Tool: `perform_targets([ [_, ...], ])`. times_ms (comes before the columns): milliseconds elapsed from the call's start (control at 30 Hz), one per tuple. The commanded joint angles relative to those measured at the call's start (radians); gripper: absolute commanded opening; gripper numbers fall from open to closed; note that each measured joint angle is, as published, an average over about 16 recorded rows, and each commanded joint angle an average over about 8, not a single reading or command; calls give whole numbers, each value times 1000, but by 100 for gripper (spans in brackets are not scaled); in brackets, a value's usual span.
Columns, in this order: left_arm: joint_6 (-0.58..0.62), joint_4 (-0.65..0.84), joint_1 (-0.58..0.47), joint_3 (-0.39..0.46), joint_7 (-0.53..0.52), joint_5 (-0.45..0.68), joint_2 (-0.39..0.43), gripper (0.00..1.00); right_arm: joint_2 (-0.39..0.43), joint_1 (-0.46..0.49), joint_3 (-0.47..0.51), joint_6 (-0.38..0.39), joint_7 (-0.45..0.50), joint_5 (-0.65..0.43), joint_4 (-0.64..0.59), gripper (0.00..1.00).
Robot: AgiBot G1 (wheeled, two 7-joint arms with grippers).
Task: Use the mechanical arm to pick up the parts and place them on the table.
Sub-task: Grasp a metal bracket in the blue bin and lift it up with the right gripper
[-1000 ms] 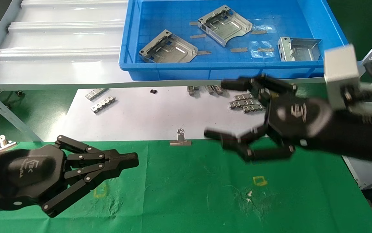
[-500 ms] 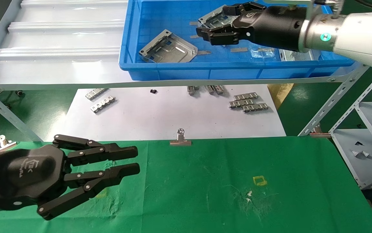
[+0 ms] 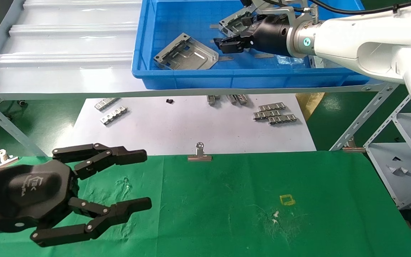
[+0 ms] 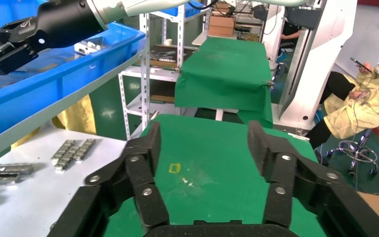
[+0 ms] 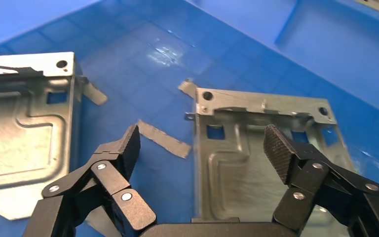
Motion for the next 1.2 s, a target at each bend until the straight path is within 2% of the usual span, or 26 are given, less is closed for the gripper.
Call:
perform_targets([
  [33,0,0,0,0,0,0,0,100,-2,-4,-8,4,9,1,9,0],
  [633,0,0,0,0,0,0,0,100,1,-25,-104,79,111,22,38,0],
  [1200,0,0,0,0,0,0,0,100,9,-3,-142,99,95,56,16,0],
])
